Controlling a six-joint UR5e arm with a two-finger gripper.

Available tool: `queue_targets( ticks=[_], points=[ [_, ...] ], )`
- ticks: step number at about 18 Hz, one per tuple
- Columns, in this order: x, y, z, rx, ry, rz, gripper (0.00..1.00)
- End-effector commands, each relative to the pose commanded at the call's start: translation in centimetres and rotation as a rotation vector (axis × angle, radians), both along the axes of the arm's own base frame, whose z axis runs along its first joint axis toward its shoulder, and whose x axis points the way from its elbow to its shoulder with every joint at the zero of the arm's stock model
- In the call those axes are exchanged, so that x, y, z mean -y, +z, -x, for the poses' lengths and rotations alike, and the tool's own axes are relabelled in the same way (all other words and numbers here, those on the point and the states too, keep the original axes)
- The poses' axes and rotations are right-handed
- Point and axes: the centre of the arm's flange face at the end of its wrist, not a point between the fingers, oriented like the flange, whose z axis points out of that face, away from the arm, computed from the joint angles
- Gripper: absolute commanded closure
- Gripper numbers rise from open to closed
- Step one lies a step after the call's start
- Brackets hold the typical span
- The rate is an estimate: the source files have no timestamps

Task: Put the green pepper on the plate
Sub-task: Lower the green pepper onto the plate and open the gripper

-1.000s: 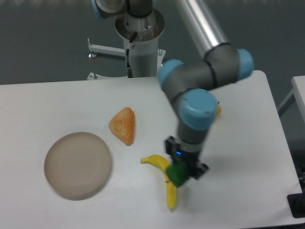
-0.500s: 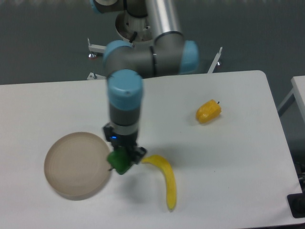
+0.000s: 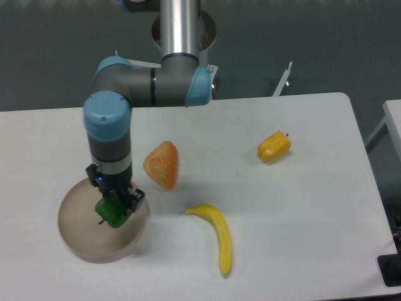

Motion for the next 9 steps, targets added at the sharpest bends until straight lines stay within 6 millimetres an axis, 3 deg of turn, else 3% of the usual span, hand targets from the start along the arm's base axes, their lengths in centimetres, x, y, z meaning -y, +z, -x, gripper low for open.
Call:
queue_targets(
  ticks=[9],
  points=[
    [-0.2, -3.0, -1.4, 0.009, -0.026, 0.045, 0.67]
  ],
)
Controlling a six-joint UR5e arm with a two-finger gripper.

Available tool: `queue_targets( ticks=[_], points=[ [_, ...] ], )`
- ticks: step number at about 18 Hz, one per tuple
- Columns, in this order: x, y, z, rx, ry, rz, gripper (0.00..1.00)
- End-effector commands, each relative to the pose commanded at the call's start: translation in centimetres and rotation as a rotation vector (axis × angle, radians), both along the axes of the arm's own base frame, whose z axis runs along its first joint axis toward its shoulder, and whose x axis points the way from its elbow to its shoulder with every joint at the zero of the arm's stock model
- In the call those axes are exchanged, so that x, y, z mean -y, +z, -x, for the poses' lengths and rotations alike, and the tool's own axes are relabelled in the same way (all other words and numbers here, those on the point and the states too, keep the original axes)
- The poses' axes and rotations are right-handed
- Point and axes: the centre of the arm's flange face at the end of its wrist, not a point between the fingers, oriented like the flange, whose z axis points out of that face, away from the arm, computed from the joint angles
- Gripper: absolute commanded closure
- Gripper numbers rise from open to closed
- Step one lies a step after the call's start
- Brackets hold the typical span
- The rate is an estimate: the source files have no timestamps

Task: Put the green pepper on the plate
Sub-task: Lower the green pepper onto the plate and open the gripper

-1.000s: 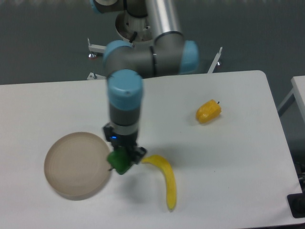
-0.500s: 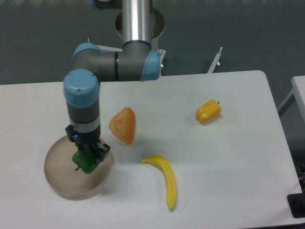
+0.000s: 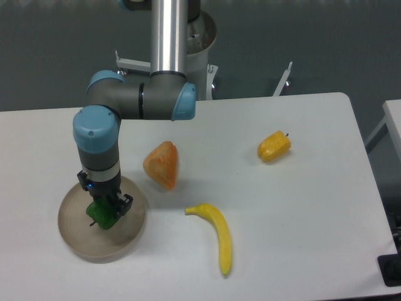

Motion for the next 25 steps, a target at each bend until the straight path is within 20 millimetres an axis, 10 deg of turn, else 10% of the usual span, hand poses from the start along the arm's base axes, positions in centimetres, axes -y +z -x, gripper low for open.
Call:
queue_targets(
  ticks=[25],
  points=[
    [-0.3, -1.8, -0.1, 0.0, -0.007, 0.02, 0.63]
  ],
)
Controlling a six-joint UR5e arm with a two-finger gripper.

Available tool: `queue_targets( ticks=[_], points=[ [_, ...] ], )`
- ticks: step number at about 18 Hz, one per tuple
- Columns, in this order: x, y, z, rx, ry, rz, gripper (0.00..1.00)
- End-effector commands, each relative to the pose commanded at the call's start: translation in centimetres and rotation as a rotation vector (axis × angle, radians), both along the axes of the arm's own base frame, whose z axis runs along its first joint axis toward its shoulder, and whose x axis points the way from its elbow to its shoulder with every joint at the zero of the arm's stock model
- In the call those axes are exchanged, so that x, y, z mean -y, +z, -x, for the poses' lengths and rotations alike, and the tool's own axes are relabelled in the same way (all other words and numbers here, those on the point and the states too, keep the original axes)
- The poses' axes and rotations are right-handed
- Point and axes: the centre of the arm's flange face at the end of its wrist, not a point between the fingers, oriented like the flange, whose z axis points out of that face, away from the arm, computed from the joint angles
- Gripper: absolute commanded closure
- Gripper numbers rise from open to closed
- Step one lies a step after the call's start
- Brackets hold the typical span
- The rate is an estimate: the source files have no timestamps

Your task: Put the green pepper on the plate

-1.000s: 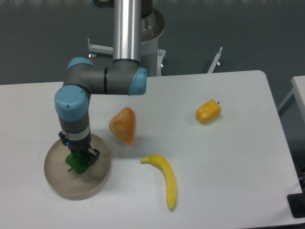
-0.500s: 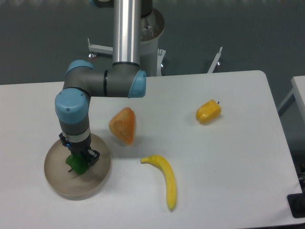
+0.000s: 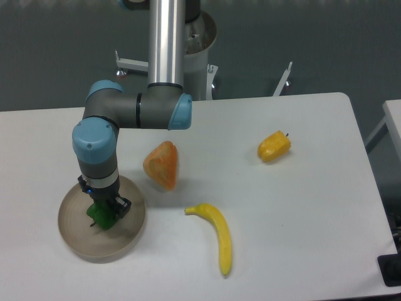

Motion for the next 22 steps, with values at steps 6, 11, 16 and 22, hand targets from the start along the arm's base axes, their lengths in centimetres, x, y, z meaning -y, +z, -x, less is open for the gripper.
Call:
queue_targets(
  ticks=[6, 11, 16, 22],
  points=[
    [0.0, 0.4, 0.0, -0.002, -0.002, -0.006, 0.35],
    [0.3, 1.7, 0.1, -0.008, -0.003, -0.019, 0.18],
    [1.2, 4.7, 1.2, -0.034, -0.073, -0.054, 0.09],
    [4.8, 8.5, 11.0, -0.073, -0.14, -0.044, 0.09]
  ],
)
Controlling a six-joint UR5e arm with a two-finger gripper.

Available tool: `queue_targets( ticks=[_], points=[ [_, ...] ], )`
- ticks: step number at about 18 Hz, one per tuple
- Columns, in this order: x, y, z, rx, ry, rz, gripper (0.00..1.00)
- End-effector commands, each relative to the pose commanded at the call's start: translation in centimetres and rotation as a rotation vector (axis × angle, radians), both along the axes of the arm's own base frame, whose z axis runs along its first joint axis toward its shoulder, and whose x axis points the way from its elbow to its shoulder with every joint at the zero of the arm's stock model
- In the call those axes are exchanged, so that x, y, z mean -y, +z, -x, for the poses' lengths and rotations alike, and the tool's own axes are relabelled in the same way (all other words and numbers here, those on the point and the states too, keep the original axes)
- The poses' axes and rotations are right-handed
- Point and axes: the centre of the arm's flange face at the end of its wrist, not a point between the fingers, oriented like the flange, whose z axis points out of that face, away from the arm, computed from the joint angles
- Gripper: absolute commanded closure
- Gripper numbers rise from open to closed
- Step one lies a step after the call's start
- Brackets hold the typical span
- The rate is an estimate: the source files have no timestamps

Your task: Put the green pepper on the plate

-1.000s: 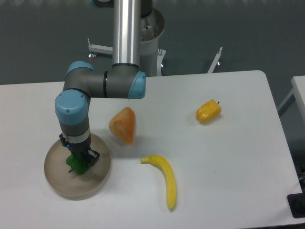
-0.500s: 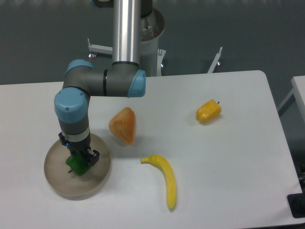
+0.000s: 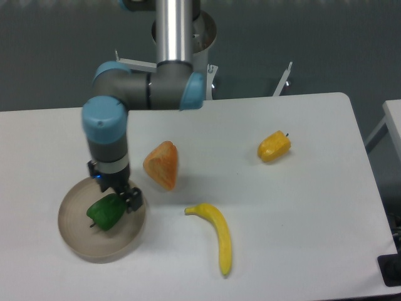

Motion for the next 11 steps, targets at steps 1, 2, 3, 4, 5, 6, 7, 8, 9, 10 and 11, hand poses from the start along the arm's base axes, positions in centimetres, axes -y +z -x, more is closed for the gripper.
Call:
queue_targets(
  ticks=[1, 2, 3, 4, 5, 6, 7, 8, 9, 10, 11],
  points=[
    [0.7, 0.7, 2.2, -0.011, -0.009, -0.009, 0.09],
    [1.4, 1.2, 4.0, -0.019, -0.022, -0.009, 0.09],
    [2.2, 1.6, 5.9, -0.028, -0.041, -0.009, 0.09],
    [2.9, 1.7, 7.9, -0.036, -0.058, -0.008, 0.09],
    [3.6, 1.8, 9.8, -0.047, -0.076, -0.008, 0.09],
    [4.1, 1.8, 11.2, -0.057, -0.096, -0.007, 0.08],
    [4.8, 1.8, 12.7, -0.066, -0.114, -0.003, 0.07],
    [5.4, 2.0, 14.1, -0.075, -0.13, -0.004, 0.05],
    [6.0, 2.0, 15.2, -0.081, -0.139, -0.004, 0.05],
    [6.4, 1.9, 16.1, -0.086, -0.149, -0.001, 0.04],
    [6.8, 1.9, 16.9, -0.096, -0.152, 0.007, 0.04]
  ],
)
